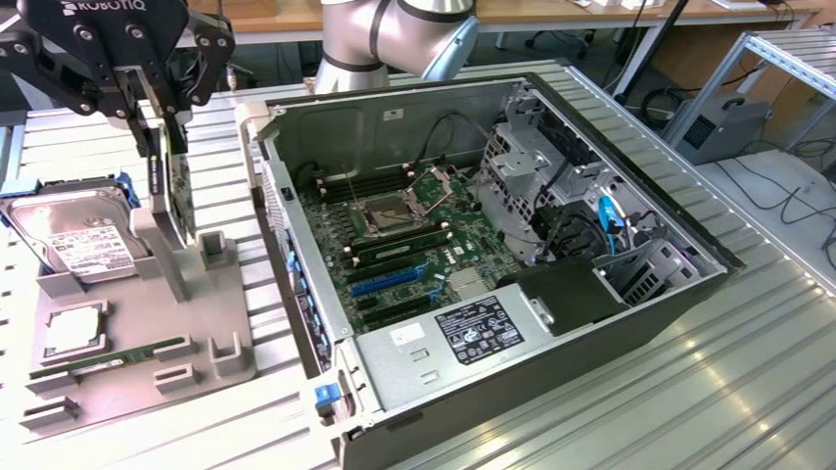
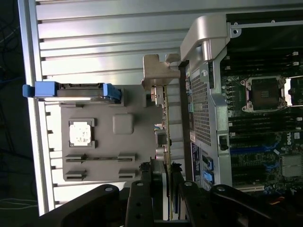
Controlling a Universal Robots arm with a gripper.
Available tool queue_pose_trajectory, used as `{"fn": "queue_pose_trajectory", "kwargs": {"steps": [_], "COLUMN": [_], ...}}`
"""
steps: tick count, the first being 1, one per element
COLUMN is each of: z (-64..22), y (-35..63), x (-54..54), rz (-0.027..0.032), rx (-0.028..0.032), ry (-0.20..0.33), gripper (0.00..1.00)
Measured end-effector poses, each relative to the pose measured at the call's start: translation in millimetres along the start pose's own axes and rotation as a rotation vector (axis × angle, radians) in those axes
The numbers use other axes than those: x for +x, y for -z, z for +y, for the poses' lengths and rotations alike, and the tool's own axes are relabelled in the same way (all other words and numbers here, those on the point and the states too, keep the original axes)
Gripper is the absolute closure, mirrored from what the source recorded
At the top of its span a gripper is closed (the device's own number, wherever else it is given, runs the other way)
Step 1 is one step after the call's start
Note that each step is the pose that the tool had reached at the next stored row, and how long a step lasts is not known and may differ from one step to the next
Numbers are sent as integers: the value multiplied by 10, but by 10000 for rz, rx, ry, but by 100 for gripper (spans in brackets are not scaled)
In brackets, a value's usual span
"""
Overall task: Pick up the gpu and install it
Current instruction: 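Pick up the gpu and move the gpu toward the slot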
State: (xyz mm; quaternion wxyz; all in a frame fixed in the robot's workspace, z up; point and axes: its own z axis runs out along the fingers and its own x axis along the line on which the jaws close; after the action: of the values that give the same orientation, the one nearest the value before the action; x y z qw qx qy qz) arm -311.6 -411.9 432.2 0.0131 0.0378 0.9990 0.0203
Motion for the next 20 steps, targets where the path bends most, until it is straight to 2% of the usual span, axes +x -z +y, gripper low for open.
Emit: {"fn": "queue_pose_trajectory", "kwargs": {"steps": [20], "z": [6], "y": [-2], "x": [-80], "rz": [0], "rx": [0], "ry": [-1], "gripper": [73]}}
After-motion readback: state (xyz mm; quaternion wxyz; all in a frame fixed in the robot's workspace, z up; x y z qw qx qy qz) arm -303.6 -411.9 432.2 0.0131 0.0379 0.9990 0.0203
